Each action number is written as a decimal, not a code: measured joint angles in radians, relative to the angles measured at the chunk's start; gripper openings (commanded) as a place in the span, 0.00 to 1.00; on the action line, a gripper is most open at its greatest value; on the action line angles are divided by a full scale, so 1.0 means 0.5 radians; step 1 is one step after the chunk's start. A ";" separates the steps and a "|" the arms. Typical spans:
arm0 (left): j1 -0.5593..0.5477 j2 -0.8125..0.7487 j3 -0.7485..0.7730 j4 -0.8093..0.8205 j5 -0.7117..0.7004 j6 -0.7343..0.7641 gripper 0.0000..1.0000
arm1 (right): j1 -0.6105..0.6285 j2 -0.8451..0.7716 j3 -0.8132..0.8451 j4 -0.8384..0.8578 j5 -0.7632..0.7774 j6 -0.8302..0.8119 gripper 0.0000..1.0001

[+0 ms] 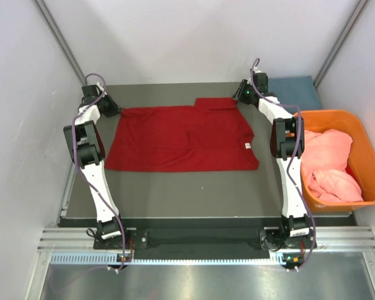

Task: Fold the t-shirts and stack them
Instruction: Fold the tshirt

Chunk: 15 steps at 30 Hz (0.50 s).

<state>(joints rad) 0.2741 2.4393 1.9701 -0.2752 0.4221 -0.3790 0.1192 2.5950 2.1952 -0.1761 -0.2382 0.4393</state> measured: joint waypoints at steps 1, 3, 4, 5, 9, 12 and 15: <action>0.000 0.000 0.000 0.004 0.002 -0.001 0.00 | 0.000 0.001 0.000 -0.003 -0.005 0.000 0.31; 0.000 0.000 0.000 0.012 0.010 -0.002 0.00 | 0.000 0.001 0.000 -0.008 -0.016 0.000 0.23; 0.000 0.000 0.000 0.013 0.011 -0.008 0.00 | 0.000 0.001 0.001 -0.008 -0.021 -0.003 0.17; 0.000 0.000 0.001 0.014 0.011 -0.008 0.00 | 0.000 0.001 0.001 -0.008 -0.027 -0.005 0.10; 0.000 0.000 0.002 0.014 0.016 -0.023 0.00 | 0.000 0.001 0.001 0.013 -0.044 -0.005 0.00; 0.000 0.000 0.022 0.012 0.014 -0.030 0.00 | 0.000 0.001 0.001 0.085 -0.056 -0.023 0.00; 0.000 0.010 0.105 0.009 0.007 -0.047 0.00 | 0.000 0.001 0.001 0.194 -0.065 -0.058 0.00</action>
<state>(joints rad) 0.2741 2.4443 2.0228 -0.2707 0.4255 -0.4023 0.1192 2.5954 2.1956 -0.0792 -0.2707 0.4103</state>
